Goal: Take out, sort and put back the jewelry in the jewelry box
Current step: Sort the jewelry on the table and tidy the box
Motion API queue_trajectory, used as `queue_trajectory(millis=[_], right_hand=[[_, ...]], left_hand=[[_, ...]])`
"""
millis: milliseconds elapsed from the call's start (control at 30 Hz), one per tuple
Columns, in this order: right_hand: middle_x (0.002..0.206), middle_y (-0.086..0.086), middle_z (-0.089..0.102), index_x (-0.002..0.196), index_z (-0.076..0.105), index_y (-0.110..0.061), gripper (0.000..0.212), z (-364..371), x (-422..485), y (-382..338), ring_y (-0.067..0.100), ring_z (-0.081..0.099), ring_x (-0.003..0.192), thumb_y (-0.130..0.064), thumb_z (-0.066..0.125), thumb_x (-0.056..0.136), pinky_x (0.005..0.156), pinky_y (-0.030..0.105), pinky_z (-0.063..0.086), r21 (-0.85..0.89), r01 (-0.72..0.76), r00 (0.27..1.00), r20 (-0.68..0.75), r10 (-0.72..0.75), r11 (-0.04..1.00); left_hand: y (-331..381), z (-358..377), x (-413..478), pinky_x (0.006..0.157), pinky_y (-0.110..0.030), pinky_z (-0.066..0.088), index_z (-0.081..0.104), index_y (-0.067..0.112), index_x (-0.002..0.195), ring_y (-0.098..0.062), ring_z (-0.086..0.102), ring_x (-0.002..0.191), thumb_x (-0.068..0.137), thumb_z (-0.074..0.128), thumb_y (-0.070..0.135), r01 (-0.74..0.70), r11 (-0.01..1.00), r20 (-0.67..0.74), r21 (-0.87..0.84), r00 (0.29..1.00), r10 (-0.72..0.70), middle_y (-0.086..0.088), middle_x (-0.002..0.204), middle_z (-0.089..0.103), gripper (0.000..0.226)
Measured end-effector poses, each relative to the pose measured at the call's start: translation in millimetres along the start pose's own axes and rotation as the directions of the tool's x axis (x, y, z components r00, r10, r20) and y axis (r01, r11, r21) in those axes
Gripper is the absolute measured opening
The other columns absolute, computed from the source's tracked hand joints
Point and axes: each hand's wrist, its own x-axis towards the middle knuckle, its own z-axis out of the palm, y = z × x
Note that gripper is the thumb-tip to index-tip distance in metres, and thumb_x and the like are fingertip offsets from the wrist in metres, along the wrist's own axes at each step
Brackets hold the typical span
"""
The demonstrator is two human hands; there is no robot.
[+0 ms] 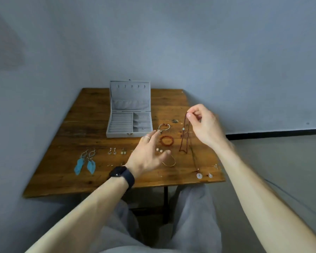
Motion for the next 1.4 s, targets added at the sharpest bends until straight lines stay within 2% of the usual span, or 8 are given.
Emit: queue_trajectory(millis=[167,300,400,633,733,967,1200,1400], right_hand=[[0.096,-0.015,0.067,0.099,0.066,-0.021,0.005,-11.2,40.7,-45.6,-0.004,0.059,0.09,-0.022,0.061,0.098,0.077,0.007,0.042,0.14,0.012,0.998,0.057,-0.02,0.99],[0.092,-0.011,0.072,0.096,0.067,-0.022,0.005,-13.1,70.2,-69.8,-0.005,0.064,0.086,-0.019,0.064,0.097,0.069,0.003,0.043,0.322,-0.015,0.999,0.051,-0.002,0.947],[0.09,-0.003,0.074,0.097,0.068,-0.015,0.004,-8.6,92.1,-76.5,0.003,0.067,0.075,-0.014,0.064,0.096,0.063,0.01,0.048,0.453,-0.046,0.999,0.045,0.028,0.89],[0.094,0.002,0.071,0.1,0.064,-0.012,0.008,35.6,144.6,-56.1,0.005,0.065,0.063,-0.013,0.056,0.1,0.059,0.018,0.05,0.504,-0.208,0.978,0.099,0.184,0.838],[0.094,0.007,0.069,0.101,0.063,-0.008,0.01,62.9,166.0,-34.3,0.009,0.069,0.069,-0.012,0.054,0.102,0.065,0.025,0.055,0.593,-0.338,0.934,0.115,0.339,0.73],[0.089,0.011,0.064,0.098,0.06,-0.001,0.009,97.2,203.8,-3.5,0.015,0.069,0.074,-0.005,0.053,0.102,0.07,0.022,0.061,0.755,-0.43,0.848,0.15,0.508,0.496],[0.098,0.011,0.068,0.107,0.059,-0.003,0.009,108.7,243.8,-0.3,0.016,0.075,0.082,-0.008,0.055,0.102,0.08,0.026,0.06,0.849,-0.303,0.861,0.048,0.507,0.433],[0.099,0.009,0.069,0.108,0.06,-0.008,0.008,117.6,260.8,9.1,0.015,0.075,0.083,-0.01,0.057,0.101,0.079,0.024,0.059,0.828,-0.276,0.884,0.019,0.468,0.488]], left_hand=[[54.1,-86.7,47.8,0.091,-0.012,0.042,0.039,0.027,0.152,-0.003,0.058,0.119,0.087,0.07,0.056,-0.05,0.925,-0.025,-0.376,0.999,0.044,0.013,0.142,0.053,0.078],[68.2,-121.2,75.8,0.098,-0.046,0.052,0.07,0.017,0.116,-0.019,0.069,0.098,0.089,0.067,0.054,-0.152,0.888,-0.023,-0.434,0.987,0.158,-0.009,0.11,0.073,0.046],[59.1,-128.2,86.1,0.078,-0.048,0.052,0.073,0.013,0.099,-0.022,0.057,0.074,0.096,0.059,0.052,-0.145,0.863,-0.025,-0.485,0.988,0.152,-0.006,0.088,0.076,0.041],[4.4,-110.4,103.4,0.061,-0.025,0.048,0.067,0.014,0.108,-0.007,0.053,0.054,0.108,0.041,0.032,-0.044,0.827,-0.065,-0.561,0.998,0.01,-0.002,0.066,0.053,0.032],[-30.7,-107.0,117.5,0.058,-0.027,0.045,0.067,0.013,0.109,-0.012,0.046,0.056,0.108,0.04,0.029,0.085,0.81,-0.005,-0.58,0.994,-0.107,0.001,0.065,0.047,0.032],[-91.9,-107.2,166.1,0.061,-0.017,0.045,0.07,0.021,0.105,-0.006,0.059,0.07,0.105,0.048,0.029,0.179,0.971,0.032,-0.16,0.984,-0.176,0.007,0.085,0.065,0.024],[-99.9,-87.4,245.6,0.082,-0.035,0.054,0.07,0.027,0.112,-0.016,0.058,0.1,0.101,0.054,0.035,0.133,0.983,-0.267,0.127,0.959,-0.095,0.004,0.111,0.057,0.021],[-111.1,-62.3,271.4,0.075,-0.034,0.055,0.065,0.032,0.12,-0.02,0.063,0.1,0.103,0.052,0.035,0.15,0.963,-0.4,0.223,0.915,-0.05,0.003,0.116,0.06,0.022]])
